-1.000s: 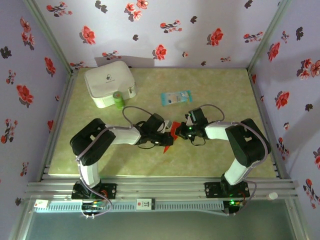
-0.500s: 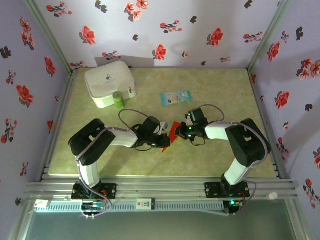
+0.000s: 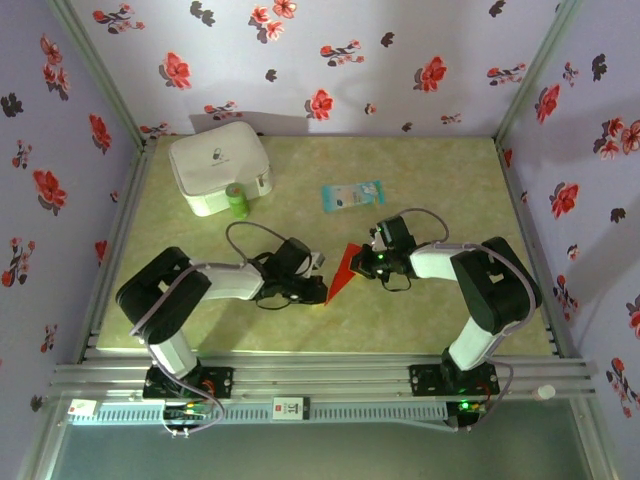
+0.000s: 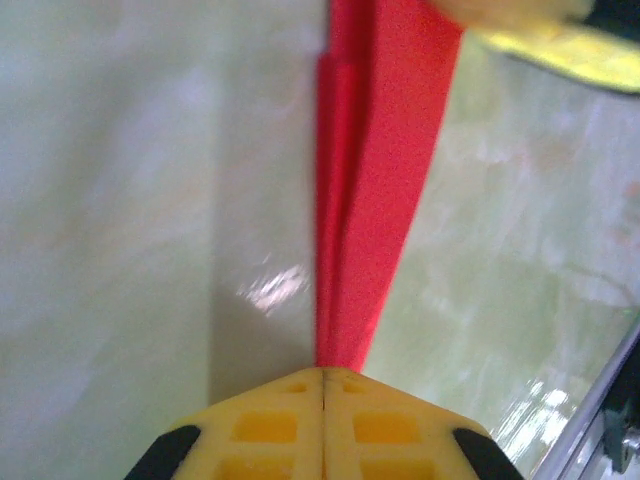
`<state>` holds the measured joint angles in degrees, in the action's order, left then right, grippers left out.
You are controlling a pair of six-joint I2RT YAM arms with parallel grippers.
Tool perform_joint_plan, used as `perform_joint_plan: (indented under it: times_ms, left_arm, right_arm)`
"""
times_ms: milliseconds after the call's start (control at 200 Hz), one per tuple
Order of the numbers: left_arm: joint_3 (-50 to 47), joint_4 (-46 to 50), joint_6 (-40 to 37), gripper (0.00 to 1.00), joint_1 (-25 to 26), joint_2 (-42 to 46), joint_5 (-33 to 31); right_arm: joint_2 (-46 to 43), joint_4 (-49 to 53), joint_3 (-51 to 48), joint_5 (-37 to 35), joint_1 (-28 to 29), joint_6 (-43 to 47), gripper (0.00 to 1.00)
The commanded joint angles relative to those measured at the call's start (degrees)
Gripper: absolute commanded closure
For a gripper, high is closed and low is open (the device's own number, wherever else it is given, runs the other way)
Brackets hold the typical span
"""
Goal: Fold a paper plane with a square sheet of paper (pick it up from the middle)
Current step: Fold the wing for the fifth time at the center of the table.
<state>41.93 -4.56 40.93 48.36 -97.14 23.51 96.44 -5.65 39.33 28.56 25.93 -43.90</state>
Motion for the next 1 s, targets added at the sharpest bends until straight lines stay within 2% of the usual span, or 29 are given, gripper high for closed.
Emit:
perform_joint_plan:
  times_ms: [0,135,245,510,745,995]
  left_arm:
    - [-0.6,7.7,-1.9,0.93,-0.3,4.7,-3.4]
    - [3.8,7.2,-1.7,0.92,-0.5,6.5,-2.1]
    - [9.2,6.4,-1.8,0.91,-0.2,2.3,2.0]
    - [15.2,6.2,-2.2,0.85,1.9,-6.1,2.9]
    - [13.5,11.4,-3.4,0.85,2.4,-8.9,0.0]
    - [5.3,11.9,-2.0,0.85,2.5,-4.7,-1.3]
  right_arm:
    - [2.0,7.0,-0.9,-6.2,-1.2,1.2,1.0]
    - [1.9,7.2,-0.7,-6.2,-1.3,1.1,1.0]
    - [2.1,7.1,-0.5,-6.3,-1.2,1.0,1.0]
    - [2.3,7.2,-0.6,-6.3,-1.3,1.0,1.0]
    - [2.2,7.3,-0.5,-6.5,-1.2,1.1,1.0]
    - [2.2,7.7,-0.5,-6.5,-1.4,1.4,1.0]
